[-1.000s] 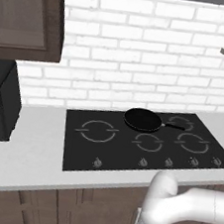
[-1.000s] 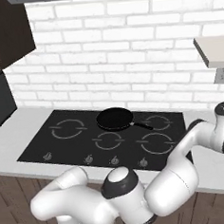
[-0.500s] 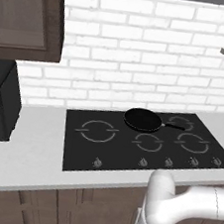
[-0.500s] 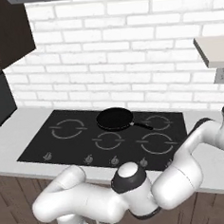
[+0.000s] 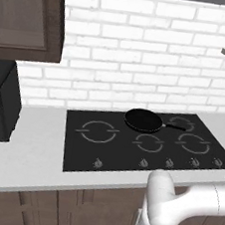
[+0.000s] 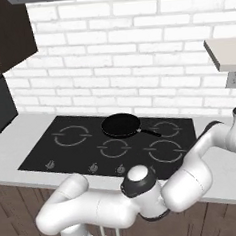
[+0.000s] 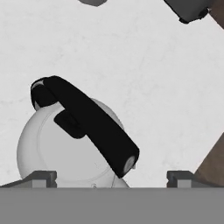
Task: Pick the kettle from the counter and place it on a stove burner. Then turn the burner on.
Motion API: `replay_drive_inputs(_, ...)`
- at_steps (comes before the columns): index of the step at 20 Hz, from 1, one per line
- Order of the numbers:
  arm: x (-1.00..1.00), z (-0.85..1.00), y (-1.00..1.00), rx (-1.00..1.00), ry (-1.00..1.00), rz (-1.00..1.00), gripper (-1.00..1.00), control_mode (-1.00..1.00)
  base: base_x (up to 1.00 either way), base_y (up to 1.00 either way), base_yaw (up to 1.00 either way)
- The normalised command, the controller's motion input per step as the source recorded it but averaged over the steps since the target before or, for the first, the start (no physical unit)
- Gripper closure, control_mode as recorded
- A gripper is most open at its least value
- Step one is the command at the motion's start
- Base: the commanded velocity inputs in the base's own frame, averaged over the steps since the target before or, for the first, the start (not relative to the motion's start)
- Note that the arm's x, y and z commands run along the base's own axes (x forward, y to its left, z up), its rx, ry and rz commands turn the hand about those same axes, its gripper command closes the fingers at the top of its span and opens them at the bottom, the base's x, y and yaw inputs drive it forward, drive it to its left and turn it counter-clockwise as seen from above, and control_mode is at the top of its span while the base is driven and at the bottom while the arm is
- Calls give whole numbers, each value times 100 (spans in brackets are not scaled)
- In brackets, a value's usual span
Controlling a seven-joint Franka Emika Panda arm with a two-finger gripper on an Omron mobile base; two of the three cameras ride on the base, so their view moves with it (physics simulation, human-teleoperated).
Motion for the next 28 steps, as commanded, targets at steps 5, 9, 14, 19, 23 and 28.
replay_drive_inputs(5, 0, -6, 0, 1, 1, 4, -100, -100, 0, 0, 0)
replay_drive_inputs(9, 0, 0, -2, 2, 0, 1, -100, -100, 0, 0, 0)
replay_drive_inputs(14, 1, 0, 0, 6, 0, 4, -100, -100, 0, 0, 0)
replay_drive_inputs(19, 10, 0, 0, 3, 0, 5, -100, -100, 0, 0, 0)
replay_drive_inputs(23, 3, 0, 0, 0, 0, 5, -100, -100, 0, 0, 0)
replay_drive_inputs(28, 0, 0, 0, 0, -2, 7, -100, -100, 0, 0, 0)
